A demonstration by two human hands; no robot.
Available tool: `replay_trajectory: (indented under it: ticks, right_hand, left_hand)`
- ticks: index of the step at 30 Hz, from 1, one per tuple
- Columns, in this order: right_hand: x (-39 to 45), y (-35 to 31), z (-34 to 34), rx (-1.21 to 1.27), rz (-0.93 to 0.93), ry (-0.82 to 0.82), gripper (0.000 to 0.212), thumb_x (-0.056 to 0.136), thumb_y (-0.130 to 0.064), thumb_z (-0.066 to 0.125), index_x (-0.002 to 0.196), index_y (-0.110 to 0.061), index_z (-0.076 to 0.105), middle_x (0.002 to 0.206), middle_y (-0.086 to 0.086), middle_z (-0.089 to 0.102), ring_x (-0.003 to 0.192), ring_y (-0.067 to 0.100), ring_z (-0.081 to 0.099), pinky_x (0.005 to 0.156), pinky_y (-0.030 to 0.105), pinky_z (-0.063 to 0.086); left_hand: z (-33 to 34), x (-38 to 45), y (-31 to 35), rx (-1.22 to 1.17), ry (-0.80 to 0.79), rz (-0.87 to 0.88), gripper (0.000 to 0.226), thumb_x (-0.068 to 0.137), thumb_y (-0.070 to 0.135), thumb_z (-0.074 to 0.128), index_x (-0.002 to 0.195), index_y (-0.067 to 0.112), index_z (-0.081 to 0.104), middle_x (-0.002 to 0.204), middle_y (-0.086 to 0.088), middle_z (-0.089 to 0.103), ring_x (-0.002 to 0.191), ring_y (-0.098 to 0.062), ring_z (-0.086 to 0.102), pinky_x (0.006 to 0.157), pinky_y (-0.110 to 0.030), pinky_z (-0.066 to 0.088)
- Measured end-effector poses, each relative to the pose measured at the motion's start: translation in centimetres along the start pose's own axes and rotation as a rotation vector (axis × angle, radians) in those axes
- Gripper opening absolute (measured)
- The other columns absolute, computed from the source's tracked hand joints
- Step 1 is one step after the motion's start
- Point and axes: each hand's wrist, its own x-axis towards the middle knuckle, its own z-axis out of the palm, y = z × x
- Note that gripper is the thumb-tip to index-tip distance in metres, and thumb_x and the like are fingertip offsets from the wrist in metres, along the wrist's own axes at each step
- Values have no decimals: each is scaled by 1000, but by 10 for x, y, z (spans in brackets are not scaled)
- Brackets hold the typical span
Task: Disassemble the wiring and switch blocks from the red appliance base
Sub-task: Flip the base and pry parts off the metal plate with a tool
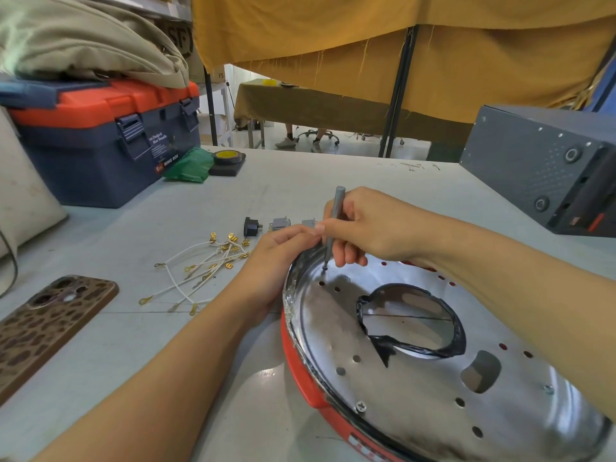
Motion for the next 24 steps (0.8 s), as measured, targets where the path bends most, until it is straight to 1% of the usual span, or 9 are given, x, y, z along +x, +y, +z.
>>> replay_trajectory:
  ticks: [2, 5, 7, 10, 12, 15, 18, 21, 24]
  right_hand:
    - [-1, 1, -2, 0, -13, -29, 31, 98, -23, 52, 71, -7, 58, 58, 3, 64, 44, 2, 54, 46, 13, 44]
    - [-1, 1, -8, 6, -1, -83, 28, 98, -22, 51, 82, -1, 61, 63, 4, 64, 50, 4, 56, 51, 14, 46]
    - [-1, 1, -12, 12, 15, -123, 25, 98, -20, 49, 87, -2, 62, 66, 5, 63, 54, 5, 56, 54, 15, 47]
    - [-1, 0, -15, 25, 29, -154, 22, 99, -17, 47, 89, -3, 61, 68, 7, 63, 54, 4, 56, 55, 16, 48]
    - [0, -1, -13, 9, 28, -127, 24, 99, -18, 49, 93, 1, 61, 65, 5, 63, 51, 4, 54, 52, 15, 47]
    - [2, 3, -7, 16, 47, -58, 24, 99, -17, 50, 94, 3, 60, 53, 1, 61, 40, 4, 46, 42, 15, 41]
    - [2, 8, -2, 91, 60, 1, 17, 99, -16, 50, 93, -1, 57, 47, 0, 59, 36, 7, 44, 37, 16, 35]
    - [1, 12, 4, 205, 39, 79, 13, 96, -17, 55, 90, -5, 56, 49, 4, 62, 37, 9, 49, 36, 17, 38]
    - [1, 14, 11, 254, 19, 146, 22, 95, -27, 57, 87, -7, 60, 50, 8, 63, 36, 13, 52, 37, 20, 42]
  left_hand:
    - [0, 0, 0, 2, 0, -3, 19, 92, 15, 52, 86, 6, 68, 71, -4, 67, 62, -11, 62, 56, -17, 48]
    - [1, -1, 1, -4, 2, 0, 20, 93, 14, 51, 82, 7, 67, 67, -2, 65, 59, -10, 61, 54, -16, 47]
    - [2, -1, 1, -7, 3, -3, 20, 92, 14, 52, 81, 8, 66, 66, -2, 64, 58, -11, 60, 54, -18, 47]
    - [2, -1, 2, -23, 6, -4, 21, 92, 12, 51, 77, 10, 66, 62, -1, 64, 55, -10, 59, 51, -16, 46]
    - [2, -2, 2, -20, 13, 3, 23, 92, 11, 51, 74, 11, 65, 61, 0, 63, 54, -9, 58, 50, -14, 45]
    - [3, -2, 2, -23, 9, 3, 23, 92, 12, 51, 74, 12, 66, 63, 0, 64, 55, -9, 59, 51, -14, 45]
    - [2, -1, 1, -21, 3, 2, 19, 92, 12, 51, 81, 8, 66, 65, -1, 66, 58, -9, 61, 53, -15, 47]
    - [2, 1, 0, -8, 5, 0, 19, 92, 13, 51, 83, 9, 67, 69, -2, 67, 61, -10, 62, 57, -18, 48]
    - [1, 2, -2, -16, -1, 0, 20, 91, 14, 51, 81, 13, 69, 74, -4, 69, 68, -13, 64, 64, -21, 50]
